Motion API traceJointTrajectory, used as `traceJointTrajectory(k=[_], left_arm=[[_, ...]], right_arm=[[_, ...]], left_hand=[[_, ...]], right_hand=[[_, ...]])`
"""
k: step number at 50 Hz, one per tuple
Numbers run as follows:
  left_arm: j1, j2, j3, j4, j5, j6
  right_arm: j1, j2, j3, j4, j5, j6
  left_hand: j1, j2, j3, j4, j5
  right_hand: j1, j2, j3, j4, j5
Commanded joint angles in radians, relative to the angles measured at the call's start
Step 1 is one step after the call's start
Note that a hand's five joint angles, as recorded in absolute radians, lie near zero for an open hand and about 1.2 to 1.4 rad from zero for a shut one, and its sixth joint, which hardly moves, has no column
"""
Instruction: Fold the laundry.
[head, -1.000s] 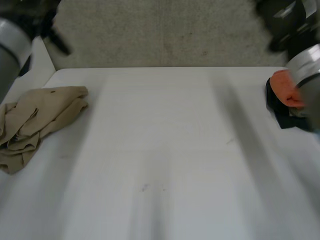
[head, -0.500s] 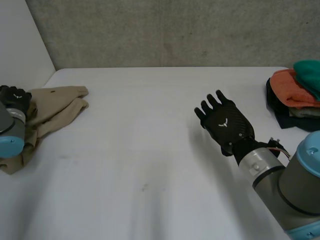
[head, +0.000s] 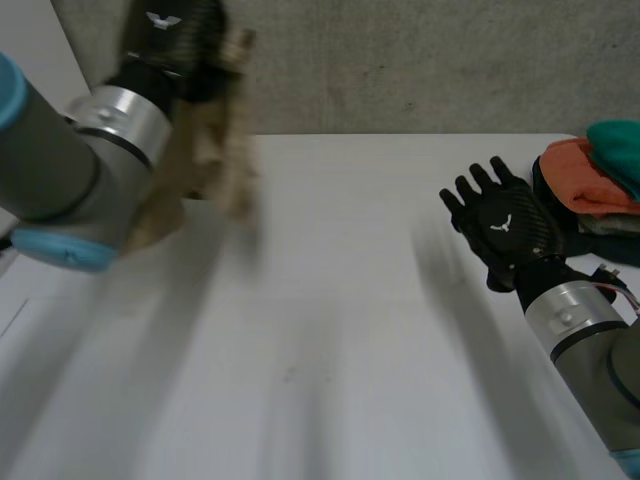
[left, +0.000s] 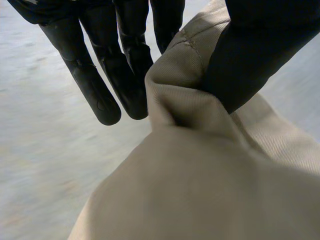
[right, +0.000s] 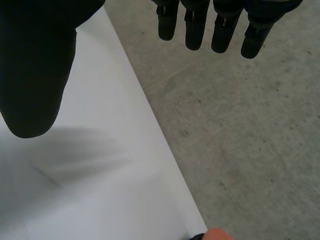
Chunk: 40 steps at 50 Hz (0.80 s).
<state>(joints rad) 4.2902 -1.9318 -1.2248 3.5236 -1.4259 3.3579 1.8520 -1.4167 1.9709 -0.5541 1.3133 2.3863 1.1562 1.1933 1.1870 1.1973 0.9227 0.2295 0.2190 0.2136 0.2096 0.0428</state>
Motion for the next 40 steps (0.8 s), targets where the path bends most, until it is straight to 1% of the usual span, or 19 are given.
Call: traceJointTrajectory(k=[1,6,7,8,10,11,14,15,20,21,22,25,26,29,30,33,34,39,40], left_arm=[[-0.174,-0.024,-0.151,-0.006,0.085,-0.06],[-0.187,-0.117,-0.209,-0.005,0.062,-0.008],[-0.185,-0.137,-0.206,-0.006,0.05,0.009],[-0.184,-0.162,-0.199,-0.012,0.006,0.044],[-0.184,-0.168,-0.199,-0.024,-0.062,0.081],[-0.181,-0.167,-0.2,-0.038,-0.121,0.121],[-0.173,-0.142,-0.22,-0.063,-0.191,0.172],[-0.17,-0.101,-0.237,-0.081,-0.198,0.19],[-0.171,0.052,-0.332,-0.095,-0.188,0.19],[-0.17,0.08,-0.353,-0.092,-0.191,0.192],[-0.162,0.127,-0.379,-0.083,-0.191,0.196],[-0.145,0.166,-0.401,-0.063,-0.189,0.202],[-0.118,0.178,-0.404,-0.051,-0.185,0.205],[-0.052,0.179,-0.395,-0.041,-0.163,0.206],[0.004,0.175,-0.38,-0.043,-0.137,0.207],[0.071,0.146,-0.348,-0.052,-0.084,0.207],[0.1,0.098,-0.322,-0.052,-0.044,0.207],[0.167,-0.065,-0.208,-0.063,0.056,0.224],[0.177,-0.093,-0.178,-0.07,0.071,0.232]], right_arm=[[-0.069,-0.014,-0.001,0.002,0.0,0.08],[-0.126,-0.013,-0.015,0.013,-0.003,0.152],[-0.129,-0.013,-0.017,0.013,-0.005,0.158],[-0.131,-0.011,-0.02,0.014,-0.005,0.168],[-0.131,-0.008,-0.033,0.017,-0.003,0.195],[-0.129,-0.005,-0.041,0.022,-0.002,0.201],[-0.123,-0.001,-0.085,0.08,0.001,0.215],[-0.123,0.002,-0.101,0.104,0.001,0.217],[-0.119,0.053,-0.213,0.282,0.003,0.244],[-0.109,0.071,-0.249,0.345,0.003,0.264],[-0.102,0.079,-0.263,0.371,0.003,0.275],[-0.042,0.093,-0.317,0.465,0.003,0.31],[-0.027,0.093,-0.326,0.482,0.004,0.316],[0.033,0.094,-0.352,0.519,0.011,0.342],[0.048,0.096,-0.354,0.519,0.014,0.349],[0.107,0.098,-0.362,0.517,0.03,0.372],[0.121,0.099,-0.365,0.517,0.037,0.376],[0.233,0.15,-0.397,0.514,0.081,0.376],[0.272,0.179,-0.415,0.513,0.104,0.375]], left_hand=[[0.24,0.203,0.209,0.199,0.299],[0.24,0.203,0.209,0.199,0.299],[0.24,0.203,0.209,0.199,0.299],[0.174,0.136,0.143,0.133,0.233],[-0.338,-0.375,-0.369,-0.379,-0.279],[-0.611,-0.648,-0.642,-0.652,-0.552],[-0.716,-0.753,-0.747,-0.757,-0.657],[-0.804,-0.841,-0.835,-0.845,-0.745],[-0.893,-0.93,-0.924,-0.934,-0.834],[-0.893,-0.93,-0.924,-0.934,-0.834],[-0.893,-0.93,-0.924,-0.934,-0.834],[-0.893,-0.93,-0.924,-0.934,-0.834],[-0.893,-0.93,-0.924,-0.934,-0.834],[-0.887,-0.924,-0.918,-0.928,-0.828],[-0.887,-0.924,-0.918,-0.928,-0.828],[-0.89,-0.927,-0.921,-0.931,-0.831],[-0.893,-0.93,-0.924,-0.934,-0.834],[-0.893,-0.93,-0.924,-0.934,-0.834],[-0.893,-0.93,-0.924,-0.934,-0.834]], right_hand=[[-0.055,-0.044,-0.039,-0.035,-0.043],[-0.055,-0.044,-0.039,-0.035,-0.043],[-0.055,-0.044,-0.039,-0.035,-0.043],[-0.055,-0.044,-0.039,-0.035,-0.043],[-0.055,-0.044,-0.039,-0.035,-0.043],[-0.055,-0.044,-0.039,-0.035,-0.043],[-0.055,-0.044,-0.039,-0.035,-0.043],[-0.055,-0.044,-0.039,-0.035,-0.043],[-0.055,-0.044,-0.039,-0.035,-0.043],[-0.055,-0.044,-0.039,-0.035,-0.043],[-0.055,-0.044,-0.039,-0.035,-0.043],[-0.055,-0.044,-0.039,-0.035,-0.043],[-0.055,-0.044,-0.039,-0.035,-0.043],[-0.055,-0.044,-0.039,-0.035,-0.043],[-0.055,-0.044,-0.039,-0.035,-0.043],[-0.055,-0.044,-0.039,-0.035,-0.043],[-0.055,-0.044,-0.039,-0.035,-0.043],[-0.055,-0.044,-0.039,-0.035,-0.043],[-0.055,-0.044,-0.039,-0.035,-0.043]])
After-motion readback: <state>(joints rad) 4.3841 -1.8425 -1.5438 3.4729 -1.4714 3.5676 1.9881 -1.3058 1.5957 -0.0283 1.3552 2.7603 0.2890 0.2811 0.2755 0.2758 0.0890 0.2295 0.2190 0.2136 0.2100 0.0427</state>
